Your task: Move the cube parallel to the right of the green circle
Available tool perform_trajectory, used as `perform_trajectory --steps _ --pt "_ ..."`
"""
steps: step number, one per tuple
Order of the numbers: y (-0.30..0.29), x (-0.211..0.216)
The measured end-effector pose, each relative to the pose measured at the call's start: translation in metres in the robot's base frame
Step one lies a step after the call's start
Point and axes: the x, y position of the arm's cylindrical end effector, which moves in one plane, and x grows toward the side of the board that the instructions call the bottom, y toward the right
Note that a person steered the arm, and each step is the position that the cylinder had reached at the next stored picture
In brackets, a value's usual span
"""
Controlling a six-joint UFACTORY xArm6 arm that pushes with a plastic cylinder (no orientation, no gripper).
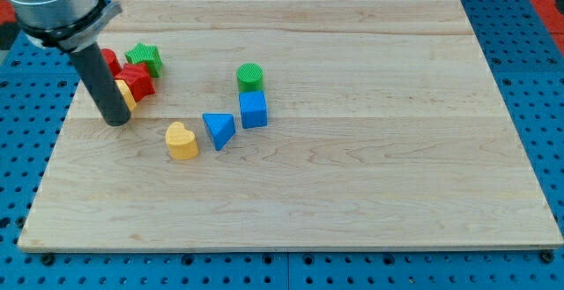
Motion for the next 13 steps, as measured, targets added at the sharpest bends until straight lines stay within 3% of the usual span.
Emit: perform_trajectory --steps 4,5,7,8,9,10,11,12,13 --pt "0.130 -0.008" --pt "0.218 -0.028" --pt "0.362 0.006" --pt "0.423 -0.011" --pt "0.424 -0.035" --pt "0.320 -0.021" --pt "0.264 -0.035" --pt "0.358 -0.034" --pt "0.404 -0.054"
